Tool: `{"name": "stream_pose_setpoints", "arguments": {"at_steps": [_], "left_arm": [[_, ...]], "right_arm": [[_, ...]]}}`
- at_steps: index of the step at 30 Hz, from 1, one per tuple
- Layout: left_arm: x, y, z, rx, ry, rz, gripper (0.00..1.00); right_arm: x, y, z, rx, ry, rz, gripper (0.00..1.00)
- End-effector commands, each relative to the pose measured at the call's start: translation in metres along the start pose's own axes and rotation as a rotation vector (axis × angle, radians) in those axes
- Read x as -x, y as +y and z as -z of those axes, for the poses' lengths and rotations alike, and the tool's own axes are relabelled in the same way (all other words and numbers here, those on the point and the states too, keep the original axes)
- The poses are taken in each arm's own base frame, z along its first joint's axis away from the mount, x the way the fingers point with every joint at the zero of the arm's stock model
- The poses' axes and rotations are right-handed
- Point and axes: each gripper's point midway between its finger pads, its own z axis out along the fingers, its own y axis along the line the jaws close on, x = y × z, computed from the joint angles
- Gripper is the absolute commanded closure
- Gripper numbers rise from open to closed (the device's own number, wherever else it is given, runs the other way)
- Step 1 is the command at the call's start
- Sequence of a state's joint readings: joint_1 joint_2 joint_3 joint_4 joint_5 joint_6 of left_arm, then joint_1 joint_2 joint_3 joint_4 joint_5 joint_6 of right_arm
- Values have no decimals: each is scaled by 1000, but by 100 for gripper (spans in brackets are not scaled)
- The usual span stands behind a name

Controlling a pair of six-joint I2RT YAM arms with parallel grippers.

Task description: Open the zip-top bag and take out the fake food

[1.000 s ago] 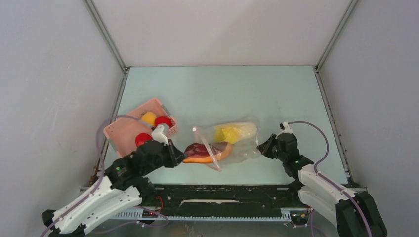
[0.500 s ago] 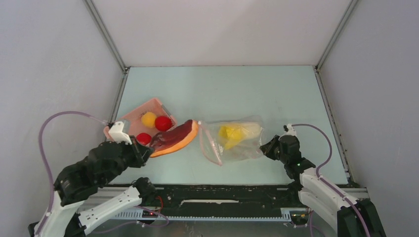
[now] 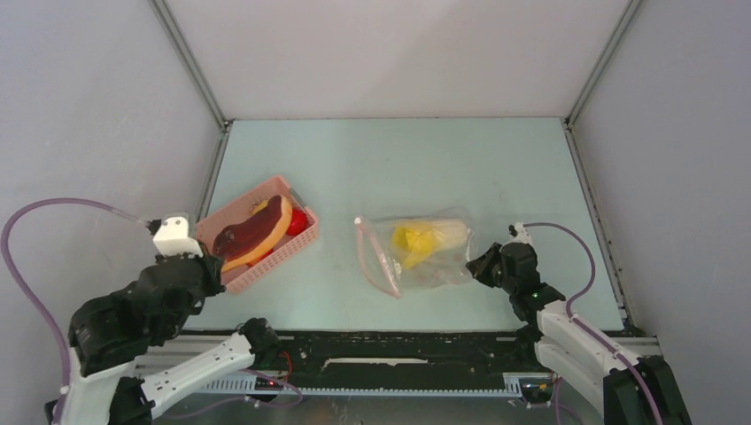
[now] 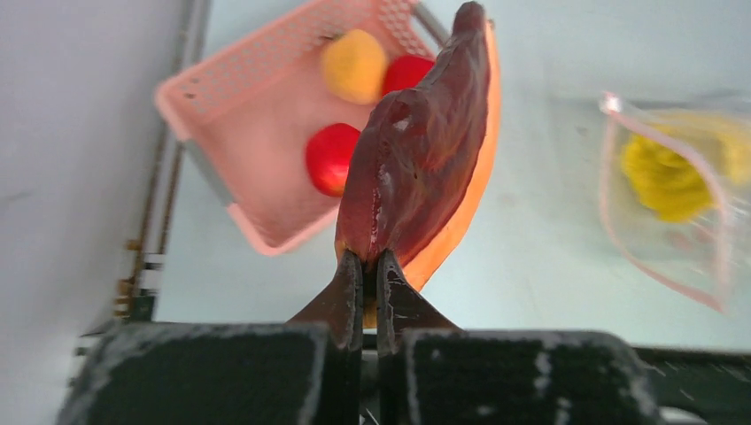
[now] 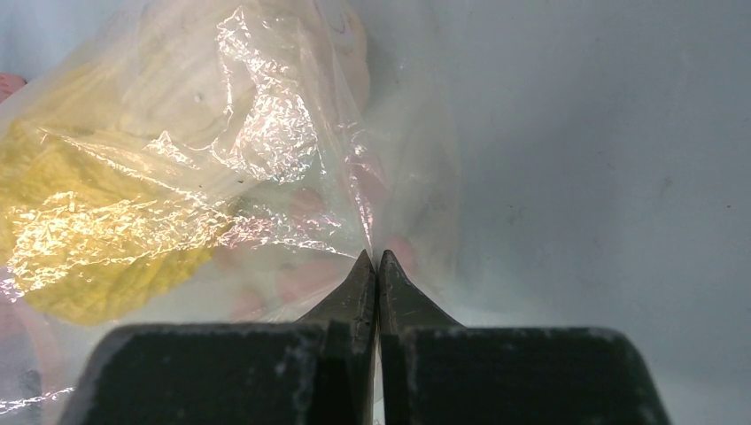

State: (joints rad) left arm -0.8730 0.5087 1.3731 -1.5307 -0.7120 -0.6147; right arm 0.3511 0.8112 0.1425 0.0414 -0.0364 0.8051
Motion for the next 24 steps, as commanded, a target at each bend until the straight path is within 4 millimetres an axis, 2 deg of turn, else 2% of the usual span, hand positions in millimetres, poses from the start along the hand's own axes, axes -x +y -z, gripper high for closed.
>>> {"name": "stream_pose_setpoints", "arguments": {"at_steps": [1,4,8,14,18,23,24], "left_arm": [[24,22,-24,260,-142,-96,100],[34,29,-32,358,-210,-116,100],[34,32,-45,454,-209,-114,100],[27,36,-83,487,-117,-120,100],[8,44,-115,560,-30,-129,100],[-16,56,-139,623,80,-108,100],[-21,58,-142,633,100,-110,99]], "right_arm": [[6,0,-1,6,-35,-7,100],[6,0,0,14,-40,-8,100],[6,1,0,21,-41,-7,100],[6,1,1,32,-43,-9,100],[7,2,2,39,-49,-14,100],[7,2,3,45,-48,-17,100],[19,-8,2,12,-84,-51,100]]}}
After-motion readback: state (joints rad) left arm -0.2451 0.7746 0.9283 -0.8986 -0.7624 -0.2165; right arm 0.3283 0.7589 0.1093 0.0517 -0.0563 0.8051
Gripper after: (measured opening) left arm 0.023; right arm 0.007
